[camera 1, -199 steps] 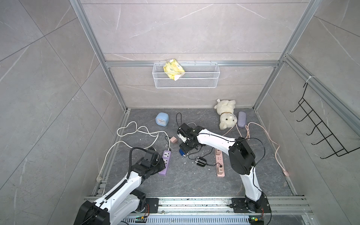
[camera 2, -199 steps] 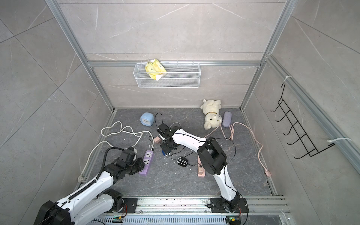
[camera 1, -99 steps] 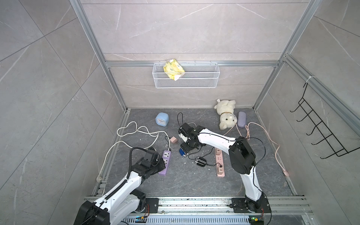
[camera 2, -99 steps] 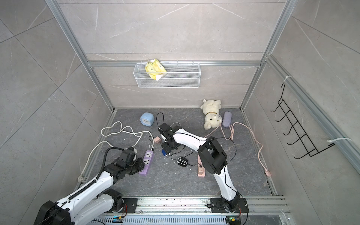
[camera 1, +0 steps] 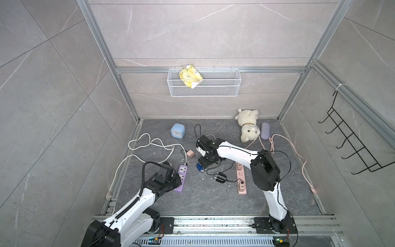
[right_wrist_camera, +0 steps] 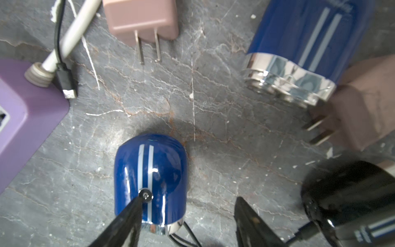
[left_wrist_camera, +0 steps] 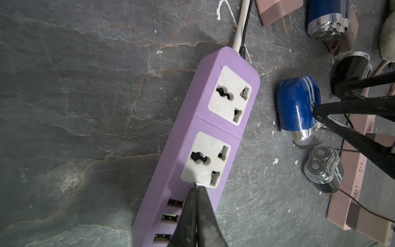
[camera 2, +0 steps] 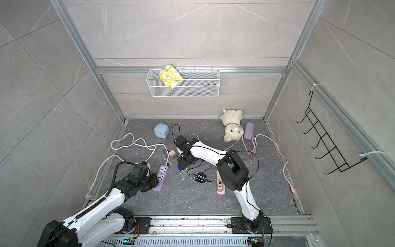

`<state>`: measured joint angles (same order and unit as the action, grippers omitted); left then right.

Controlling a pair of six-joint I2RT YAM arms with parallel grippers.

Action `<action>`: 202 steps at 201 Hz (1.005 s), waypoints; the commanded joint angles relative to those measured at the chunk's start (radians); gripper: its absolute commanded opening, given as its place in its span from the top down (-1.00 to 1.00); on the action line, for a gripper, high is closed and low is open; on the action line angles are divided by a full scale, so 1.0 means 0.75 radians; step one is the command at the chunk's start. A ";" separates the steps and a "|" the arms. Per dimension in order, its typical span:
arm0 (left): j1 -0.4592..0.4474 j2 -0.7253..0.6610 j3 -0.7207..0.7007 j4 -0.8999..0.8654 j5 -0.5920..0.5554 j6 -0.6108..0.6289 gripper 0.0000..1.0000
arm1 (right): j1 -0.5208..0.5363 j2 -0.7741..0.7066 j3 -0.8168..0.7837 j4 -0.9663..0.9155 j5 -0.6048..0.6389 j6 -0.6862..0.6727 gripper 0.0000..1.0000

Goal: Unplug the electric shaver
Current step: Adjust the electric shaver at the center of the board.

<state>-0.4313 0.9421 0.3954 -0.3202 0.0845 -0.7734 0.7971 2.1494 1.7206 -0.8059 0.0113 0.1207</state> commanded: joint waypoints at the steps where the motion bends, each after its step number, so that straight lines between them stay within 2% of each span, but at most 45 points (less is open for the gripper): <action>1: 0.005 -0.012 0.040 -0.020 0.010 0.031 0.86 | -0.001 0.061 0.011 -0.004 -0.001 0.020 -0.39; 181: 0.004 -0.013 0.039 -0.022 0.012 0.033 0.86 | -0.020 0.110 -0.001 -0.050 0.056 0.015 -0.39; 202: 0.004 -0.016 0.041 -0.023 0.011 0.033 0.86 | -0.020 0.028 -0.048 0.015 0.001 0.033 -0.42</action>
<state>-0.4313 0.9409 0.3954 -0.3210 0.0849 -0.7734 0.7868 2.1643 1.7355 -0.8028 0.0109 0.1211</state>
